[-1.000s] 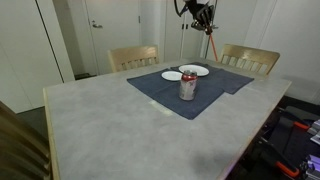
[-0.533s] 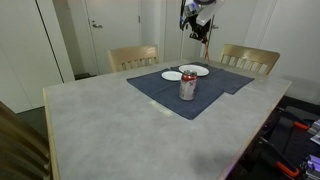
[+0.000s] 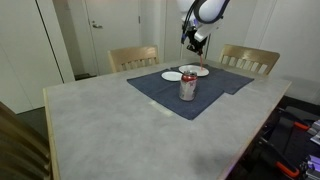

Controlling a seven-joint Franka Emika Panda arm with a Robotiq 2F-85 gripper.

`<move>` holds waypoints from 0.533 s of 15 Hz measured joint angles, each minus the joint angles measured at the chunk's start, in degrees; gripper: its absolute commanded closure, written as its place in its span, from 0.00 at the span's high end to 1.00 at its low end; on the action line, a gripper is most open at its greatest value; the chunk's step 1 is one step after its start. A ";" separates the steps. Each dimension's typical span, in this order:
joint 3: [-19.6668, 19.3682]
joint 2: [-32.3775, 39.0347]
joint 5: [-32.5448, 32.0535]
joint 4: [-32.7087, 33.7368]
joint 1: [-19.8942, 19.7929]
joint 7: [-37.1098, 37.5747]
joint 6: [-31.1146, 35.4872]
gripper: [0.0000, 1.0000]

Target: Take the straw out of the can and place it on the white plate

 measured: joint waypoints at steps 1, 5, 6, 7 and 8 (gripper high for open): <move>-0.16 -0.10 0.00 -0.07 0.00 0.00 0.57 0.36; -0.24 -0.35 0.01 -0.64 0.11 -0.06 1.00 0.63; -0.24 -0.56 0.03 -0.82 0.19 -0.06 0.96 0.71; -0.23 -1.02 0.12 -1.06 0.30 -0.06 0.78 0.77; -0.21 -1.77 0.25 -1.40 0.44 -0.06 0.43 0.85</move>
